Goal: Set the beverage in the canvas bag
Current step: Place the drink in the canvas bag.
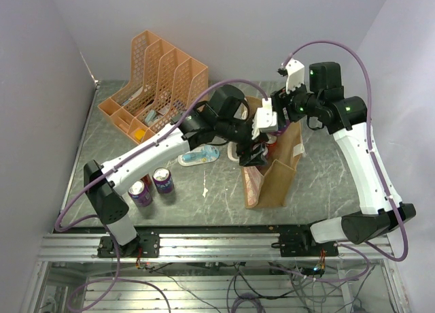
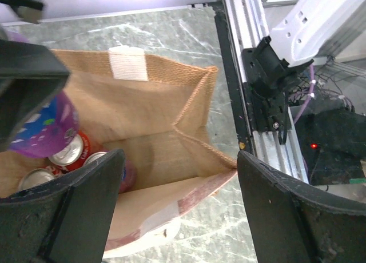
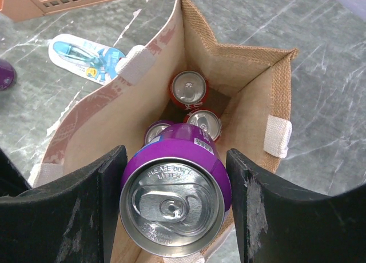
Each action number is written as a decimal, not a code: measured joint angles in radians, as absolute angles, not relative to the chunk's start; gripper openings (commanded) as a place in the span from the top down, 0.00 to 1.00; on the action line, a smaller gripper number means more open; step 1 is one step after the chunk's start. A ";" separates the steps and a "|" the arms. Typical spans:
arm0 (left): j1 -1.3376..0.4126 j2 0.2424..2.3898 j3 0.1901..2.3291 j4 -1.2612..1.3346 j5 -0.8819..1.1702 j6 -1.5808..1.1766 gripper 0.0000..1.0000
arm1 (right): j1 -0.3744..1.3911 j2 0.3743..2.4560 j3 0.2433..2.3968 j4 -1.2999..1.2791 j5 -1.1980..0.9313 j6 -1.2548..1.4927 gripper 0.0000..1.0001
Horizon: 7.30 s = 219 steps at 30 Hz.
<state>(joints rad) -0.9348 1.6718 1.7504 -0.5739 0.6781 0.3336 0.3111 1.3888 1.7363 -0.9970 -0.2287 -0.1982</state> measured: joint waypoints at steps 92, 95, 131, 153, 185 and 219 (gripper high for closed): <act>-1.138 1.736 1.709 -0.765 0.605 0.648 0.70 | 0.294 1.371 1.596 -1.001 -0.462 -0.225 0.88; -1.143 1.736 1.709 -0.773 0.602 0.658 0.73 | 0.294 1.365 1.584 -1.000 -0.464 -0.230 0.88; -1.166 1.732 1.697 -0.828 0.554 0.954 0.93 | 0.293 1.203 1.194 -0.859 -0.255 -0.420 0.91; -1.143 1.773 1.709 -0.884 0.573 1.098 0.89 | 0.290 1.213 1.012 -0.608 -0.250 -0.424 0.92; -1.135 1.839 1.772 -0.925 0.615 1.144 0.92 | 0.279 1.266 0.863 -0.418 -0.233 -0.432 0.92; -1.128 1.855 1.793 -0.924 0.616 1.198 0.90 | 0.233 1.333 0.813 -0.345 -0.348 -0.566 0.61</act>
